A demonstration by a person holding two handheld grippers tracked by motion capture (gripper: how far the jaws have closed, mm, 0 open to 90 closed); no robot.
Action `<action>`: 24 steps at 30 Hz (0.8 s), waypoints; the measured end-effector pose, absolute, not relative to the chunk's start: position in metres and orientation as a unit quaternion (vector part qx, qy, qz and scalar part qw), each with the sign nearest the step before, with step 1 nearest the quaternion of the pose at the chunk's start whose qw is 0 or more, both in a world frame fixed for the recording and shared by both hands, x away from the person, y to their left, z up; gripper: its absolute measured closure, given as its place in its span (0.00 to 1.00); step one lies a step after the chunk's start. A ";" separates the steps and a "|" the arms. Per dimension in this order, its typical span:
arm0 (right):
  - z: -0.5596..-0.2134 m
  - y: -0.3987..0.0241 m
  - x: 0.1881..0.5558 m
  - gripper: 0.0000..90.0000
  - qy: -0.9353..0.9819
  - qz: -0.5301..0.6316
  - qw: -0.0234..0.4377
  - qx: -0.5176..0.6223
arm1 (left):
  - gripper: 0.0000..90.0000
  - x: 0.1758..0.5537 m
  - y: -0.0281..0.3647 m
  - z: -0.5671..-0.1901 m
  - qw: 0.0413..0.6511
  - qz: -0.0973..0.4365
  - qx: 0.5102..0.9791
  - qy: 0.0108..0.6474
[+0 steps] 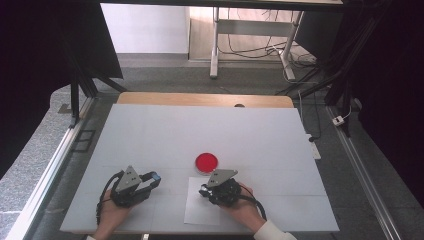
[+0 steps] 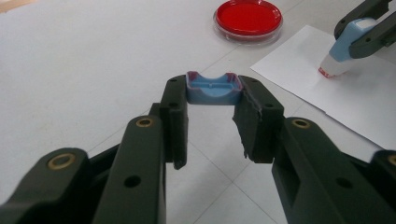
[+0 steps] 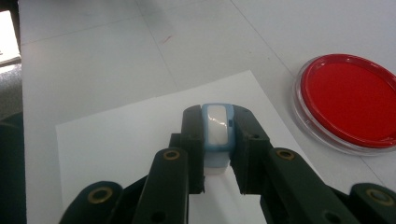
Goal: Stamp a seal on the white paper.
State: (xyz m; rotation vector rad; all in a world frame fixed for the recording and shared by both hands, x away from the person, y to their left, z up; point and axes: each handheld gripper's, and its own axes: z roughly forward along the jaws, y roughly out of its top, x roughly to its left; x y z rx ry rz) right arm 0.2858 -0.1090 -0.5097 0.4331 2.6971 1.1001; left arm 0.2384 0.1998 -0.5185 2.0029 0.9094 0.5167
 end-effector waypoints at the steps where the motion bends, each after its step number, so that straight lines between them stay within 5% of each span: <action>1: -0.510 -0.109 0.286 0.84 0.911 0.374 0.096 0.148 | 0.72 0.238 0.200 -0.518 0.427 0.207 0.802 0.364; 24: -0.510 -0.110 0.287 0.84 0.909 0.379 0.093 0.149 | 0.72 0.239 0.201 -0.518 0.428 0.208 0.801 0.364</action>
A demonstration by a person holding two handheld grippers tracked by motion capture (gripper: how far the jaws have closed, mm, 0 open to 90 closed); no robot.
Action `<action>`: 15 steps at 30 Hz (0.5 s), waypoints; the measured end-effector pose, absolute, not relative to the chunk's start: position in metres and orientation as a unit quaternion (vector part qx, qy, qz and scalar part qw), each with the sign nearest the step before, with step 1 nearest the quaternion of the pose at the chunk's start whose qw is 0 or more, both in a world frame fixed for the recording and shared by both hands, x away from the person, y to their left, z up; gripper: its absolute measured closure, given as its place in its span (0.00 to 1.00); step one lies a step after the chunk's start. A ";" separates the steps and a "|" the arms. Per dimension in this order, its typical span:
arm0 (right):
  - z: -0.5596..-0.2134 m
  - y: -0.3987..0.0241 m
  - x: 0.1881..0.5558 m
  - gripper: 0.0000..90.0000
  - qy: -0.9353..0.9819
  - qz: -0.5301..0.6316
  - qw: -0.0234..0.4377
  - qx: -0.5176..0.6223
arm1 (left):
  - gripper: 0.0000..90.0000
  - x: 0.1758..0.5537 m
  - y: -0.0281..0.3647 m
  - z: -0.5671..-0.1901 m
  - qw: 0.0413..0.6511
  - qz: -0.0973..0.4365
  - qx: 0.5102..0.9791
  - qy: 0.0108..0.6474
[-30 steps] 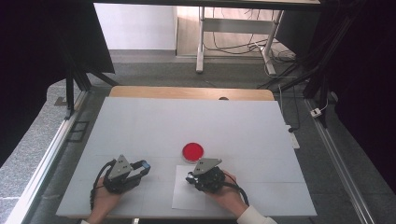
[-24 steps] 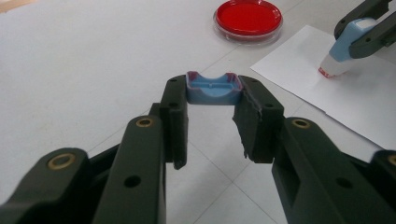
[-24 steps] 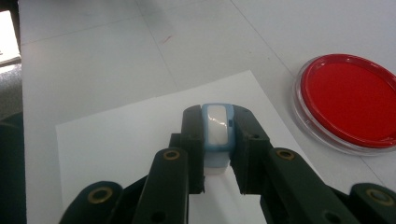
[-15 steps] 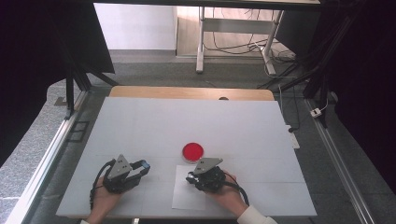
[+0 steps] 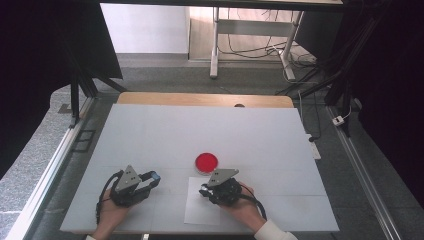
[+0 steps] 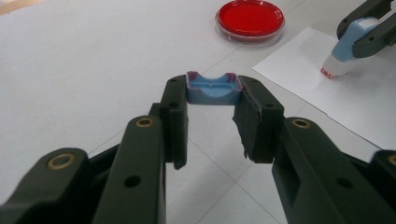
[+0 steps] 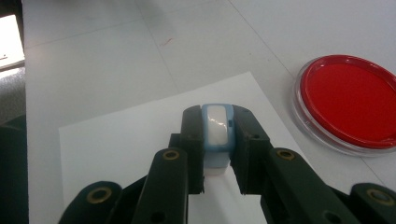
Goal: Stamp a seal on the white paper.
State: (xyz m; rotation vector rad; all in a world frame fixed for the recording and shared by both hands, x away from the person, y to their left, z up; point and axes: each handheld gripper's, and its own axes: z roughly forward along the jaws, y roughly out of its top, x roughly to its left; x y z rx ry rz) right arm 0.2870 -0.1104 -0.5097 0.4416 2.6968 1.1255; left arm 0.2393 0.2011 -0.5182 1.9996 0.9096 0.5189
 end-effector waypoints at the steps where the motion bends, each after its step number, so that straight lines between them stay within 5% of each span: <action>1: -0.510 -0.110 0.287 0.84 0.908 0.379 0.094 0.149 | 0.72 0.239 0.201 -0.518 0.428 0.207 0.801 0.363; 15: -0.506 -0.113 0.286 0.84 0.905 0.388 0.095 0.146 | 0.72 0.239 0.201 -0.518 0.429 0.208 0.801 0.363</action>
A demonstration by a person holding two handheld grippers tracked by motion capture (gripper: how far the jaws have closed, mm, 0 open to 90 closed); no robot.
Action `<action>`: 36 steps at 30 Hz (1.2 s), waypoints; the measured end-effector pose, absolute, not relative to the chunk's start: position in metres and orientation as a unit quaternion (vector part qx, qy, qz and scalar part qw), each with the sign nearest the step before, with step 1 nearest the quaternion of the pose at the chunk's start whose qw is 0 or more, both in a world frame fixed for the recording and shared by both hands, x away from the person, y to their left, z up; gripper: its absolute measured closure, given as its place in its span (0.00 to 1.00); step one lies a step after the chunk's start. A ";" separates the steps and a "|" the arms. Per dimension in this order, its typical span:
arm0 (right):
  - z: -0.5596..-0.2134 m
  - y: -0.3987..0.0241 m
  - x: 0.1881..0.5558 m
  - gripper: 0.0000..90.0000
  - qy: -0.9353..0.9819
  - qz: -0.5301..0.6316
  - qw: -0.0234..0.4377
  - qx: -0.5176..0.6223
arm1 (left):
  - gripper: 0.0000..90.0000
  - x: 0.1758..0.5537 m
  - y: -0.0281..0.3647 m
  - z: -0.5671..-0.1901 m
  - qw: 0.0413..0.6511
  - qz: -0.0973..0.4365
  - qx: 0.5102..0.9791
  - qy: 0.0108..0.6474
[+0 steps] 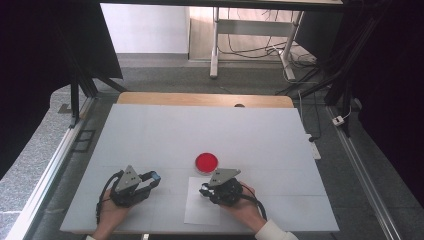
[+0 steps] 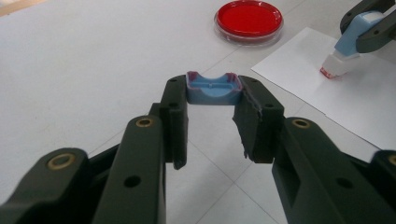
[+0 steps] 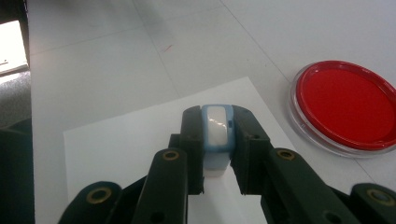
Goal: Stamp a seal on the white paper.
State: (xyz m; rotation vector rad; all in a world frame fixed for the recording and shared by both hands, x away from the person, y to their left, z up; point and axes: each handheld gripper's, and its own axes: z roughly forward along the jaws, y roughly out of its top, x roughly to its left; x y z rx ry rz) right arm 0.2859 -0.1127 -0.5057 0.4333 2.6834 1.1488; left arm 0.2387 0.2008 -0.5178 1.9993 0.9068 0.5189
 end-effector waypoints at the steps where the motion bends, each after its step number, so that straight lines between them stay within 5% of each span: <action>1: -0.505 -0.113 0.286 0.84 0.905 0.387 0.093 0.149 | 0.72 0.239 0.201 -0.518 0.428 0.208 0.801 0.363; 36: -0.485 -0.138 0.297 0.84 0.855 0.469 0.072 0.207 | 0.72 0.238 0.198 -0.518 0.429 0.206 0.802 0.360</action>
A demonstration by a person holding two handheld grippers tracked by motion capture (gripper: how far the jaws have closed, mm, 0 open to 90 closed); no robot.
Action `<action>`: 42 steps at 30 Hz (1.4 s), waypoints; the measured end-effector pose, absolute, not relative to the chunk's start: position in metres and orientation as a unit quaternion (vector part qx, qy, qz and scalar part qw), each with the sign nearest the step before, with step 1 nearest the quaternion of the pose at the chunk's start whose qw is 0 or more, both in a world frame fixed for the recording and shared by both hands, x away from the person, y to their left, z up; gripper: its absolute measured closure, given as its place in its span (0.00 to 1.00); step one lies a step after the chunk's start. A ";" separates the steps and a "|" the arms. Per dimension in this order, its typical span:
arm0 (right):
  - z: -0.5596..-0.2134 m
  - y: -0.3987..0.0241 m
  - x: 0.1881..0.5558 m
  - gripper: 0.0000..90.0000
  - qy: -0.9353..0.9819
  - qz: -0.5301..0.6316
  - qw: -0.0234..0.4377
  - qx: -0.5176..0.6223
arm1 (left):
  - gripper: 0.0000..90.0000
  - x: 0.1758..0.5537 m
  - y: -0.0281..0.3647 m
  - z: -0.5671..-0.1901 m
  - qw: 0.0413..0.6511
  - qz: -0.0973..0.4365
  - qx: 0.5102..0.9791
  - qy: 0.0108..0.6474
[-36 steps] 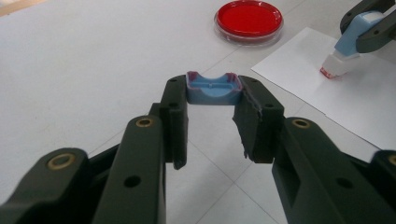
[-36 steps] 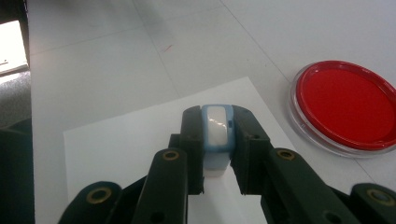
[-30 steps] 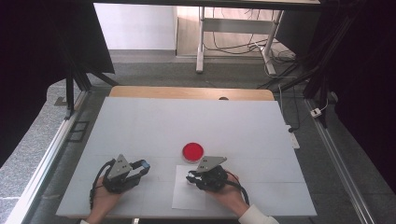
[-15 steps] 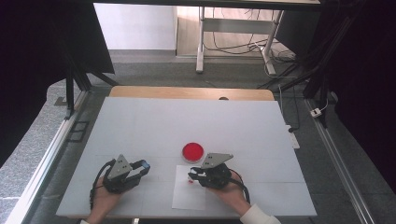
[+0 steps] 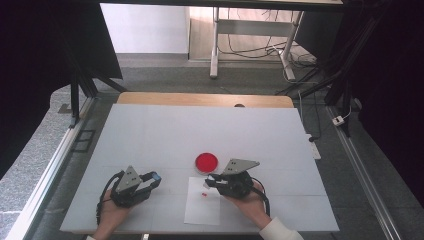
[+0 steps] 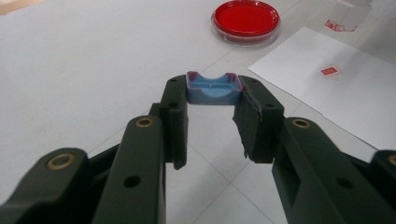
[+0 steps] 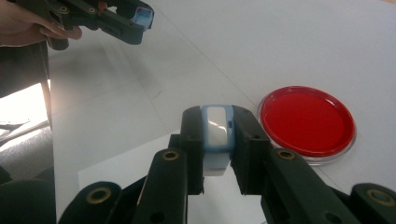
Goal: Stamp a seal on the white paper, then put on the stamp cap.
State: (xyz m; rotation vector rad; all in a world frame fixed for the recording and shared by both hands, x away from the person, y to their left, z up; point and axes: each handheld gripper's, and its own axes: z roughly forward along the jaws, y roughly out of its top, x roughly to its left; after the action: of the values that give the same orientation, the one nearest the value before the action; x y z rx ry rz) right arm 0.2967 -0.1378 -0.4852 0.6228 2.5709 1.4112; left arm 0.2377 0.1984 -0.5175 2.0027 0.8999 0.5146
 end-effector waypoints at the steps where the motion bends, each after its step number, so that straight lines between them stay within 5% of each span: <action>1: -0.485 -0.138 0.297 0.84 0.854 0.471 0.072 0.208 | 0.72 0.238 0.198 -0.518 0.429 0.206 0.802 0.360; 42: -0.458 -0.152 0.295 0.84 0.805 0.538 0.108 0.228 | 0.72 0.237 0.184 -0.519 0.427 0.197 0.812 0.346</action>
State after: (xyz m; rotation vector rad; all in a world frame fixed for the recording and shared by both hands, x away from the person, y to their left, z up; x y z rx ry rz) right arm 0.2952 -0.1525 -0.4582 0.6700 2.3676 1.5820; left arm 0.2370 0.1845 -0.5194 2.0281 0.8653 0.4916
